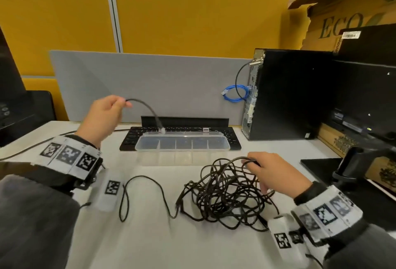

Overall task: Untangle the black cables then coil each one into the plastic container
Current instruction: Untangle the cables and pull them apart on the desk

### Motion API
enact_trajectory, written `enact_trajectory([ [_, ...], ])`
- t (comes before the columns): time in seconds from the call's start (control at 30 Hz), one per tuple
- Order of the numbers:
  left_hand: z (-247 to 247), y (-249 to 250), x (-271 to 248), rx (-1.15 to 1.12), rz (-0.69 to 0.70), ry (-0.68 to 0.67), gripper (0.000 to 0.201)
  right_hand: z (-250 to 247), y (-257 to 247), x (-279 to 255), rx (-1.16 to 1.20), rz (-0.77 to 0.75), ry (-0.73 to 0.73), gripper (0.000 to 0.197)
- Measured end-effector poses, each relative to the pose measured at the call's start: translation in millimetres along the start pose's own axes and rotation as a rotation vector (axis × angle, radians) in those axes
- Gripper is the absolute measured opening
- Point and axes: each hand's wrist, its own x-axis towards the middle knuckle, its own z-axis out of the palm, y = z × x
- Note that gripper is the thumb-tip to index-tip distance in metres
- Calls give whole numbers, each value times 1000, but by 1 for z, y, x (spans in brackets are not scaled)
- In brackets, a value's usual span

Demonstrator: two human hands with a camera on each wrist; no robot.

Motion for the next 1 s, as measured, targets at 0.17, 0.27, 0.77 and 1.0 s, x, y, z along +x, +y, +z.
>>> enact_trajectory([
  [0.17, 2, -32, -9, 745, -137, -342, 31, -4, 7, 3, 356, 88, 28, 24],
  [0.27, 24, -21, -31, 799, 88, -444, 43, -1, 1, 7, 384, 104, 51, 26],
  [0.77, 86, 23, -76, 166, 227, -623, 28, -9, 1, 6, 425, 7, 79, 37],
  [1.0, 98, 10, -70, 27, 223, -547, 27, 6, -24, -17, 129, -337, 408, 18],
])
